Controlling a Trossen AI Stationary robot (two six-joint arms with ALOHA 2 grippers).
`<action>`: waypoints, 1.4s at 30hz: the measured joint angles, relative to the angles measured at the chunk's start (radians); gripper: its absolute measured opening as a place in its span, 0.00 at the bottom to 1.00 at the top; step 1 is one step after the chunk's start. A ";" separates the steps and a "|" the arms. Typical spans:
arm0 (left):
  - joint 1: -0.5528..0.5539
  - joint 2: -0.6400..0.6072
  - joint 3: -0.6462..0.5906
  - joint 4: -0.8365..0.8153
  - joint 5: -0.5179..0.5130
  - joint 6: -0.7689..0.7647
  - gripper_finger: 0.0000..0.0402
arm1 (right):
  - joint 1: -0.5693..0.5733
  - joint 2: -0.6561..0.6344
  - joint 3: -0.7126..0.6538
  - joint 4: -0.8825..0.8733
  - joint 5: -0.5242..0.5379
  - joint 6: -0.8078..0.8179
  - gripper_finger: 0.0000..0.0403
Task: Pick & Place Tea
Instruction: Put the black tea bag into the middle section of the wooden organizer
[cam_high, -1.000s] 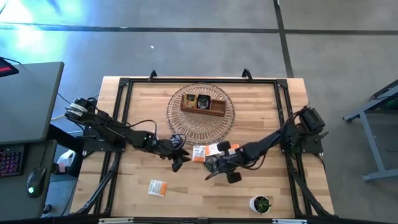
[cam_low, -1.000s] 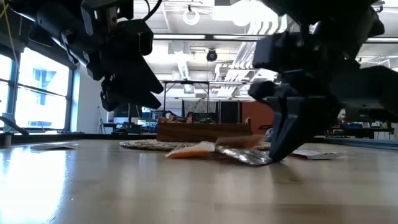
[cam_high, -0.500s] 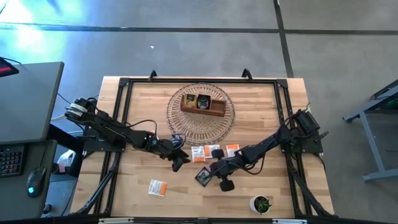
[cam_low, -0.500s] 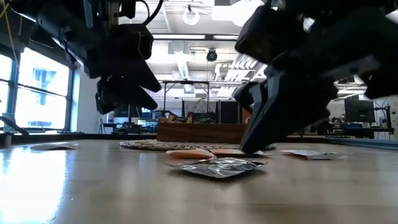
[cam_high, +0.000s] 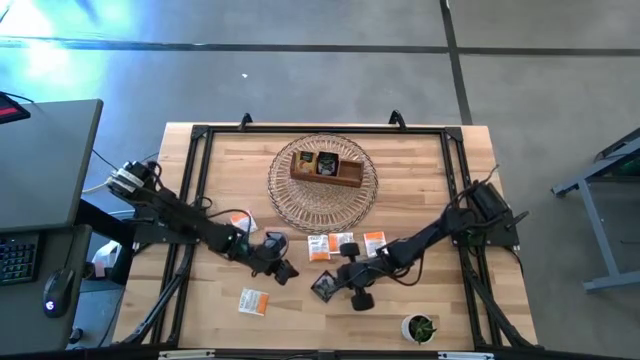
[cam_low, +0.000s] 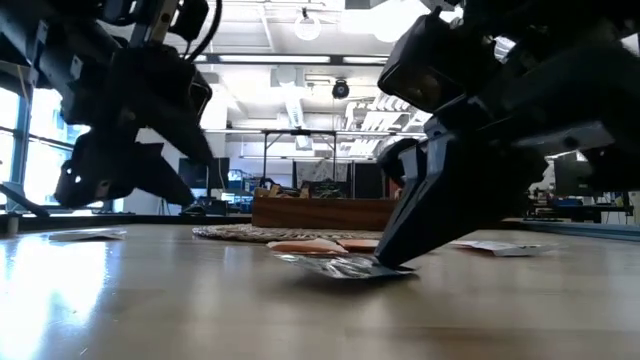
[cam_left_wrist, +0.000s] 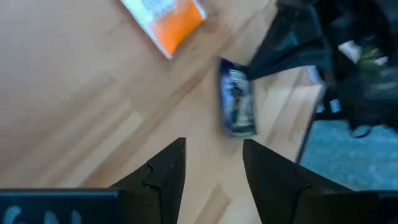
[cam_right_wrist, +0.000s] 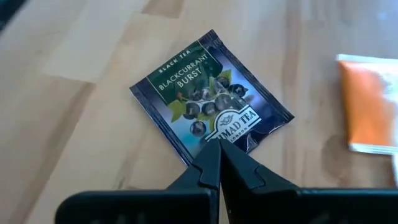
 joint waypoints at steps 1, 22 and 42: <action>-0.007 0.014 0.001 0.023 -0.008 -0.015 0.39 | 0.001 0.004 0.000 0.004 0.032 0.003 0.00; 0.003 0.118 0.001 0.072 -0.058 -0.087 0.39 | -0.085 0.083 0.004 0.264 0.134 0.032 0.00; 0.111 0.117 0.001 0.064 -0.043 0.075 0.39 | -0.138 0.108 0.007 0.336 0.084 0.037 0.00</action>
